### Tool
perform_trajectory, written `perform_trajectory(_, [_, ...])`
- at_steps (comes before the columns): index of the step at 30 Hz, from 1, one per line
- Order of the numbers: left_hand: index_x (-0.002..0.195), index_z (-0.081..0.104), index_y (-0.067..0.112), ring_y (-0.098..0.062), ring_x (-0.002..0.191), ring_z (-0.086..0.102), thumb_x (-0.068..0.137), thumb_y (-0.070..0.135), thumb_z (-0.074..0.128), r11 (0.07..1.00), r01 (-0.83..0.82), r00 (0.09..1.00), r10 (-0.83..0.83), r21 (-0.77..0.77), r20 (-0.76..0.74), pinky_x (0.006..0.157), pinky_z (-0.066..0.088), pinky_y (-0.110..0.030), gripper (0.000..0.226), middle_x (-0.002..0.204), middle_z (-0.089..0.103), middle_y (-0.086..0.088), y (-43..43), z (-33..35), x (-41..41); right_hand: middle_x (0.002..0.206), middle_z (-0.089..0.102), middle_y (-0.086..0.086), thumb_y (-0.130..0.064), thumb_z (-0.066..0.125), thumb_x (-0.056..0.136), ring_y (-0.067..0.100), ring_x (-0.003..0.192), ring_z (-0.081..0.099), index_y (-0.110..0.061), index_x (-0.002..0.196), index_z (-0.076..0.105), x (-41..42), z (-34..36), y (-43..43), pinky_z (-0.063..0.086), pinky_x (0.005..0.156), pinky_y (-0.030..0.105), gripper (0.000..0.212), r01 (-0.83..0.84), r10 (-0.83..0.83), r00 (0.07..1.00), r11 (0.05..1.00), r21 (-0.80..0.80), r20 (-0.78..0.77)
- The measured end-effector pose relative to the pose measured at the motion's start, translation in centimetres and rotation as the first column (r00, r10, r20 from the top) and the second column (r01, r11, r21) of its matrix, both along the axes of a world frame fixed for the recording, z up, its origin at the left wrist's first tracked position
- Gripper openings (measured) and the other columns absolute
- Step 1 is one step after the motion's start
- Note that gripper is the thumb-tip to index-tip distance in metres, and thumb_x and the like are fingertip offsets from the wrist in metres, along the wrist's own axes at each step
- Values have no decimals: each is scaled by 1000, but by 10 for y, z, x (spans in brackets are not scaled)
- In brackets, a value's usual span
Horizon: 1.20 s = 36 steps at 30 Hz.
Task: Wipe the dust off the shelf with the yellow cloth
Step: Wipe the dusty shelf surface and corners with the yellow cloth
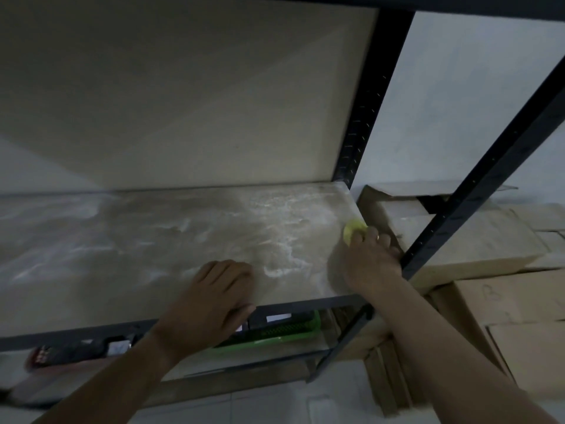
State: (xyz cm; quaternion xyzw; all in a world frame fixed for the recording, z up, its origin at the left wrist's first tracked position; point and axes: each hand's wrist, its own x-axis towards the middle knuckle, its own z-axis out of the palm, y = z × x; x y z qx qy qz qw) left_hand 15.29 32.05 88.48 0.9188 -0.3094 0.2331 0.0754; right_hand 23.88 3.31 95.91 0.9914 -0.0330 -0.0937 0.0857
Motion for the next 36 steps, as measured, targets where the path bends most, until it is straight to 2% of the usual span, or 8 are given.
perform_trajectory(5, [121,75,4,-28,116,53,112,54,28,995,-41,999,42,88,-8,100,39,-39,69,125,71,-14,8,5,3,139,33,17,-24,45,95,33,120,42,-9,144,22,-26,-8,14,45,91,39,56,-82,78,995,995,51,64])
perform_trajectory(9, [120,76,6,-31,114,64,113,55,22,991,-52,998,57,122,-35,101,40,-39,73,126,72,-13,7,8,2,132,47,5,-27,53,92,25,106,52,-23,137,40,-55,-25,39,47,85,35,47,-392,306,903,874,287,301])
perform_trajectory(12, [120,75,6,-29,117,57,111,53,32,992,-55,997,60,117,-39,101,39,-40,64,127,71,-13,8,4,3,120,53,1,-31,58,89,26,97,58,-31,129,47,-37,-17,16,54,78,38,41,-331,147,918,796,507,368])
perform_trajectory(18, [120,75,7,-28,118,53,104,49,46,993,-51,997,57,104,-54,100,38,-40,53,127,69,-13,8,4,3,121,45,10,-41,43,93,28,104,49,-15,128,42,-33,-28,23,50,75,37,44,-147,47,933,954,260,356])
perform_trajectory(24, [127,71,9,-31,121,59,104,50,49,997,-51,988,59,60,-140,106,38,-37,51,132,66,-12,11,5,1,125,49,2,-28,52,88,21,102,52,-26,129,48,-30,-25,32,49,85,34,41,-425,273,900,715,555,339])
perform_trajectory(28, [131,68,11,-30,126,57,106,51,47,998,-60,976,66,36,-208,110,40,-39,51,137,63,-10,10,4,1,137,44,13,-23,51,92,35,112,48,-19,132,44,14,-18,0,46,93,42,40,-150,-53,918,872,466,394])
perform_trajectory(32, [133,66,11,-29,127,56,107,51,47,998,-51,977,56,32,-206,110,38,-37,51,138,62,-9,11,4,2,135,45,12,-33,42,95,34,114,45,-16,137,39,14,-25,20,39,98,42,46,-166,98,937,970,179,336])
perform_trajectory(36, [131,68,14,-28,128,54,107,52,46,999,-47,982,51,24,-185,109,38,-37,50,138,61,-7,11,2,3,125,51,5,-28,49,91,24,106,46,-23,128,51,4,-23,29,45,91,38,38,-384,261,914,807,448,312])
